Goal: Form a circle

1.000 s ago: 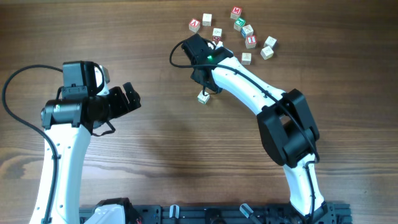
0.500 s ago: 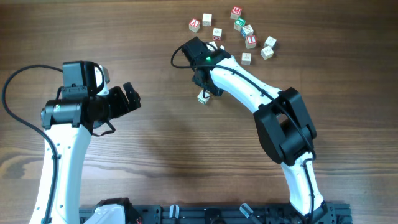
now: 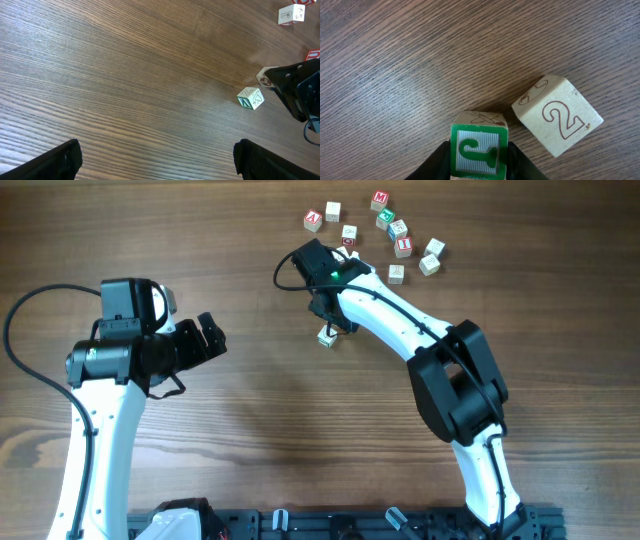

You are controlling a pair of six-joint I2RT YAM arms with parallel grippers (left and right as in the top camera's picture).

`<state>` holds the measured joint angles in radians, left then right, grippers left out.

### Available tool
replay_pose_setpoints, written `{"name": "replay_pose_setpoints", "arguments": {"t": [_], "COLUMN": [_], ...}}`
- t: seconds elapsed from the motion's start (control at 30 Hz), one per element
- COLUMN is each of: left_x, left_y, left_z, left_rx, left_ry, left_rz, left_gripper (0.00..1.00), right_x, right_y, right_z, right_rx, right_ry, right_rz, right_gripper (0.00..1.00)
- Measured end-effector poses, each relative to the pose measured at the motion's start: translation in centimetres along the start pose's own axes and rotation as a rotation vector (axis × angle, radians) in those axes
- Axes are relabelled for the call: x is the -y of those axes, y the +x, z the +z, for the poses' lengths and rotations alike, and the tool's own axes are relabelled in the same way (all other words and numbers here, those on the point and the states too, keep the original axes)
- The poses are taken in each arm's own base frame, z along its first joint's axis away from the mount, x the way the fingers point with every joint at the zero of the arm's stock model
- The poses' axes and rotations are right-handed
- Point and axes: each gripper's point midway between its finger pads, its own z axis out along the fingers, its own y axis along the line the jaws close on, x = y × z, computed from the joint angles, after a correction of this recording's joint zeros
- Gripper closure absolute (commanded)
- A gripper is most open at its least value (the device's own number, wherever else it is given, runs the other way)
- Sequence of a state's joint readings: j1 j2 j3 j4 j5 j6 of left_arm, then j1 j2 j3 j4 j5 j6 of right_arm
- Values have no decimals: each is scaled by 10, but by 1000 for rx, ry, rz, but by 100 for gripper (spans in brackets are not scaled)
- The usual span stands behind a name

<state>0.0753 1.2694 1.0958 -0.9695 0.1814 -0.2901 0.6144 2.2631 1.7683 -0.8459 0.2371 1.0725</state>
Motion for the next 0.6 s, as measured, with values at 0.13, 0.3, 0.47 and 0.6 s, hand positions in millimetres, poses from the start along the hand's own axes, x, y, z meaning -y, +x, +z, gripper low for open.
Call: {"name": "replay_pose_setpoints", "arguments": {"t": [0.13, 0.3, 0.47, 0.6], "left_x": [0, 0, 0, 0], "left_y": [0, 0, 0, 0], "left_z": [0, 0, 0, 0], "left_rx": [0, 0, 0, 0], "left_ry": [0, 0, 0, 0], "left_rz": [0, 0, 0, 0], "left_gripper": [0, 0, 0, 0], "right_x": [0, 2, 2, 1], "right_y": [-1, -2, -3, -2], "right_z": [0, 1, 2, 2], "right_rx": [3, 14, 20, 11], "right_ry": [2, 10, 14, 9], "right_rz": [0, -1, -1, 0], "right_gripper": [66, 65, 52, 49]}}
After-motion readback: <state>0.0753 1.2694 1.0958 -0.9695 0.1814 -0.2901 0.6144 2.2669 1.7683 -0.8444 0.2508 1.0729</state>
